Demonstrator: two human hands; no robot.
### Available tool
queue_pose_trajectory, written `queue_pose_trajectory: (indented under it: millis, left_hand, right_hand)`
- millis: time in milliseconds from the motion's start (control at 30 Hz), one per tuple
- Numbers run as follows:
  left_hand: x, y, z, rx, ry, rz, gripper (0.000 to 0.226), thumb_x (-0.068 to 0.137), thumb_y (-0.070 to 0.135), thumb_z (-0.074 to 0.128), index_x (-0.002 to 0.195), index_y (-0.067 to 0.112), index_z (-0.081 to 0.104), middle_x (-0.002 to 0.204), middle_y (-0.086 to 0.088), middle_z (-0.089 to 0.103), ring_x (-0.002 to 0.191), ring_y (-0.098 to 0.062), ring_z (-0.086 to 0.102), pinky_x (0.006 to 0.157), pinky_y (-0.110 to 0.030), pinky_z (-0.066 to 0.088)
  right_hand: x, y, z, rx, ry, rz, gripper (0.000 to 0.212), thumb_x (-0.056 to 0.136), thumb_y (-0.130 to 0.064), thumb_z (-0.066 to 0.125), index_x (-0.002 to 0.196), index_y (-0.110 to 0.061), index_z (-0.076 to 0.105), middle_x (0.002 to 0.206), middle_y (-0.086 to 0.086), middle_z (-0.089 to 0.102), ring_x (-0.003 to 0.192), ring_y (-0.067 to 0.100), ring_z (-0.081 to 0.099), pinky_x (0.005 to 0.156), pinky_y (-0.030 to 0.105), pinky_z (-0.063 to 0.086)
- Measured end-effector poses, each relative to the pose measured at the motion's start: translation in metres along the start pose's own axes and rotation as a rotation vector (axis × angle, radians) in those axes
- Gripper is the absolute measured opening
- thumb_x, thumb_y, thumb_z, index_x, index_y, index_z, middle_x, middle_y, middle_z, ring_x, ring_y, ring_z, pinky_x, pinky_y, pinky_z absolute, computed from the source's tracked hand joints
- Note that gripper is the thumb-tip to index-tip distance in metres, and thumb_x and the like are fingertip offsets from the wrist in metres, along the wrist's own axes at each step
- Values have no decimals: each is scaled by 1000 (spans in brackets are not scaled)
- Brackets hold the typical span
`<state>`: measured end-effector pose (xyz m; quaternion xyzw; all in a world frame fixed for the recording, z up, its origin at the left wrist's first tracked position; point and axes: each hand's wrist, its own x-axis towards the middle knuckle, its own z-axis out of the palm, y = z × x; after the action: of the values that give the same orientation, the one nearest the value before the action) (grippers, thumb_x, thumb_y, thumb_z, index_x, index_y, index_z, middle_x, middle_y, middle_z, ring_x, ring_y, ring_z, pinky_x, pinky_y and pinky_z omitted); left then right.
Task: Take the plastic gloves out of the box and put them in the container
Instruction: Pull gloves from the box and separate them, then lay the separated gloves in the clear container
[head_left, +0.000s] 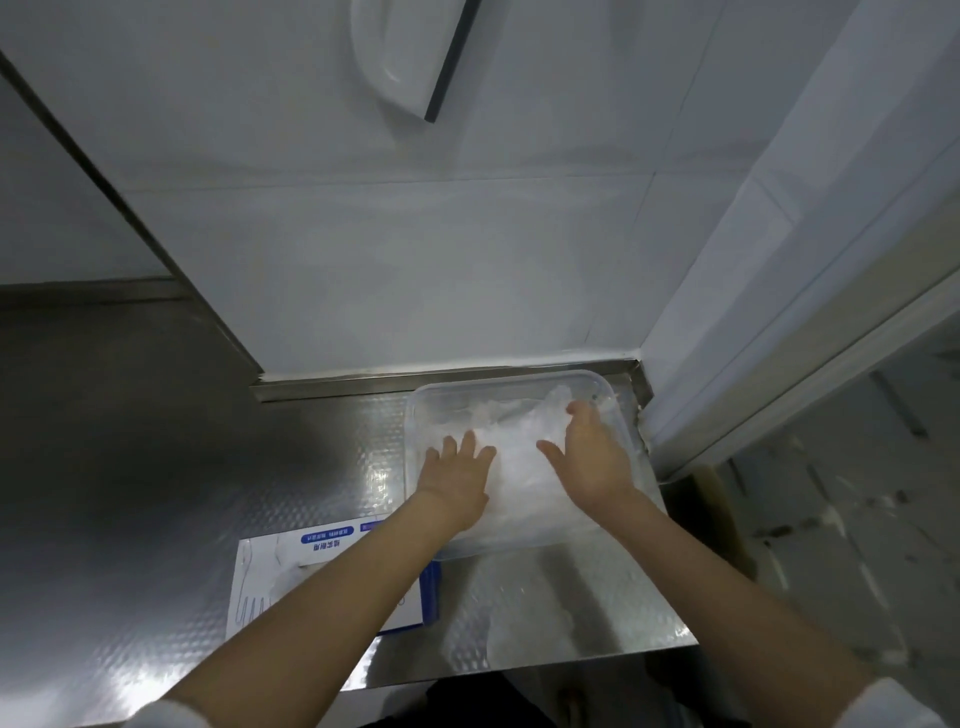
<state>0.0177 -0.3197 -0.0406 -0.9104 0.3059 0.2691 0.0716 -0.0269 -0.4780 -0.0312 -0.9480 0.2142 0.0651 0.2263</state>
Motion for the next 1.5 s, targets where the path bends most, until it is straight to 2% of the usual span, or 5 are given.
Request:
queue_pose_trajectory:
  millis: [133, 267, 933, 1333, 1500]
  left_hand:
    - [4, 5, -1, 56, 70, 20, 61, 95, 31, 49, 147, 15, 20, 153, -14, 16, 137, -33, 22, 110, -42, 23]
    - [8, 5, -2, 67, 141, 25, 60, 92, 33, 53, 143, 14, 26, 141, -11, 32, 128, -29, 32, 105, -37, 29]
    - [19, 0, 5, 489, -171, -64, 81, 94, 37, 50, 151, 12, -1, 156, -18, 10, 142, -39, 15, 116, -44, 14]
    - [-65, -52, -21, -48, 714, 54, 37, 84, 6, 55, 120, 16, 57, 117, -4, 59, 111, -25, 54, 99, -34, 23]
    - [-110, -104, 18, -116, 559, -150, 35, 86, 7, 51, 121, 13, 53, 122, -7, 52, 114, -26, 47, 95, -36, 28]
  right_hand:
    - [-16, -12, -14, 128, 268, -351, 28, 94, -12, 54, 122, -10, 53, 118, 5, 54, 109, 17, 52, 92, 27, 44]
    - [-7, -18, -5, -107, -95, -647, 25, 92, -14, 57, 117, -12, 56, 120, 4, 52, 110, 19, 50, 87, 31, 44]
    - [29, 17, 10, -566, -480, -394, 76, 81, -28, 71, 144, -17, 29, 151, 3, 27, 137, 21, 29, 105, 34, 33]
    - [-55, -69, -5, 32, 229, -676, 30, 84, 2, 61, 113, -9, 61, 108, 6, 61, 98, 17, 57, 76, 24, 46]
    - [-100, -103, 36, 21, 55, -998, 42, 68, 13, 68, 105, -6, 61, 98, 10, 62, 87, 16, 53, 71, 24, 38]
